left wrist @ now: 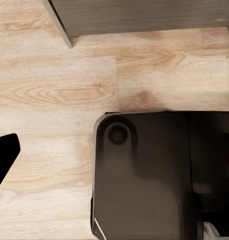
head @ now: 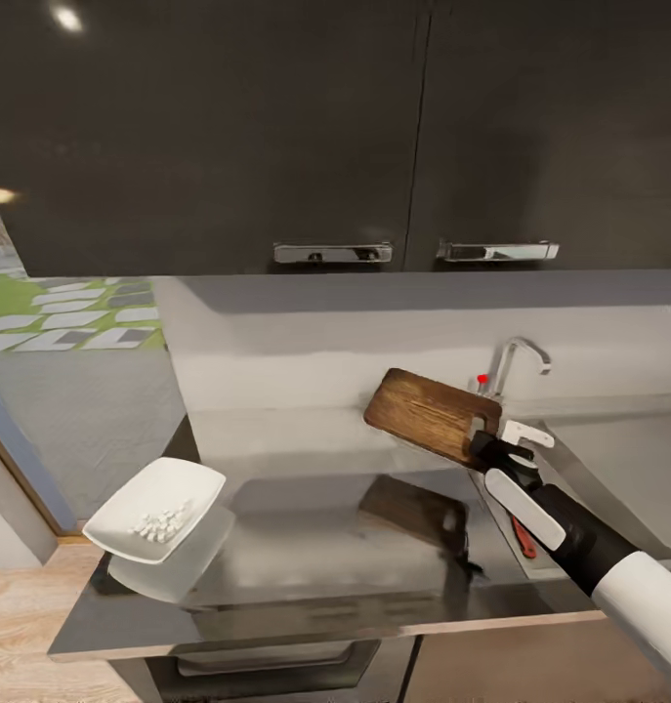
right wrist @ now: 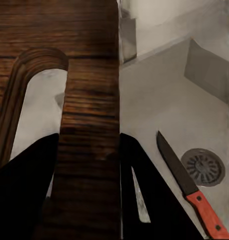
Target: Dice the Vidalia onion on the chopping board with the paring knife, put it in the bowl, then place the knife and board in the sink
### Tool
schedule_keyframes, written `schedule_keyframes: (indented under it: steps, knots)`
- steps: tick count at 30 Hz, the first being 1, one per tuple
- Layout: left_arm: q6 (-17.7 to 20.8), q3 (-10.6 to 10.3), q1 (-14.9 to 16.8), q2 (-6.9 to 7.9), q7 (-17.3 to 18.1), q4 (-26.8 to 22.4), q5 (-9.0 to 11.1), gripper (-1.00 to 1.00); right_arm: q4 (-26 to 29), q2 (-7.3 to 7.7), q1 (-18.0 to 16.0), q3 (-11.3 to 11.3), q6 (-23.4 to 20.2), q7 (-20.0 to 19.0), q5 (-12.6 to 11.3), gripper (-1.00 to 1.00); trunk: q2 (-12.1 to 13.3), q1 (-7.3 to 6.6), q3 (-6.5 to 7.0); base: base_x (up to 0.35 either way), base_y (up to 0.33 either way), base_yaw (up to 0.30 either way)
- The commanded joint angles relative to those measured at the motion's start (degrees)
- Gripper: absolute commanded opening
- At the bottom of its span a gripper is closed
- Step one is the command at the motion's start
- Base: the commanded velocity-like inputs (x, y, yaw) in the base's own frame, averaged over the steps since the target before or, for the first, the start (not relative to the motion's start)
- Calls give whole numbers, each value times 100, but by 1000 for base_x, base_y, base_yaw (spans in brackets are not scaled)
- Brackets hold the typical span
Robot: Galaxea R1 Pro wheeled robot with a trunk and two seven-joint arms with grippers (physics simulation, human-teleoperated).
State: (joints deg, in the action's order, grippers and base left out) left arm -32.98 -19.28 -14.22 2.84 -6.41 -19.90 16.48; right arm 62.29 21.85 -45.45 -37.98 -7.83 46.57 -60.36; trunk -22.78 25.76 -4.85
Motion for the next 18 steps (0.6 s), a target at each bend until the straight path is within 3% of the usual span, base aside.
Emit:
schedule_keyframes:
  steps: [1, 11, 12, 15, 16, 18]
  knots:
    - [-7, -49, -1, 6, -53, -14, 22, 100, 6, -109, -8, 70, -19, 264, -17, -100, -14, 3, -12, -83, -317, 0]
    - [-14, -37, -1, 6, -62, -21, 22, 100, -14, -602, -8, 214, 212, 1435, -20, -100, -14, 3, -12, -70, -274, 0]
    - [-20, -34, -1, 6, -67, -35, 22, 100, -24, -701, -8, 376, 223, 1645, -23, -100, -14, 3, -12, -8, -48, 0]
    - [-25, -31, -1, 6, -70, -45, 22, 100, -74, -936, -8, 817, 245, 1769, -13, -100, -14, 3, -12, -3, -21, 0]
    - [-28, -31, -1, 6, -70, -47, 22, 100, -116, -1007, -8, 1081, 251, 1810, -8, -100, -14, 3, -12, -1, -6, 0]
    - [-31, -31, -1, 6, -73, -48, 22, 100, -253, -1075, -8, 1384, 259, 1949, -7, -100, -14, 3, -12, -1, -3, 0]
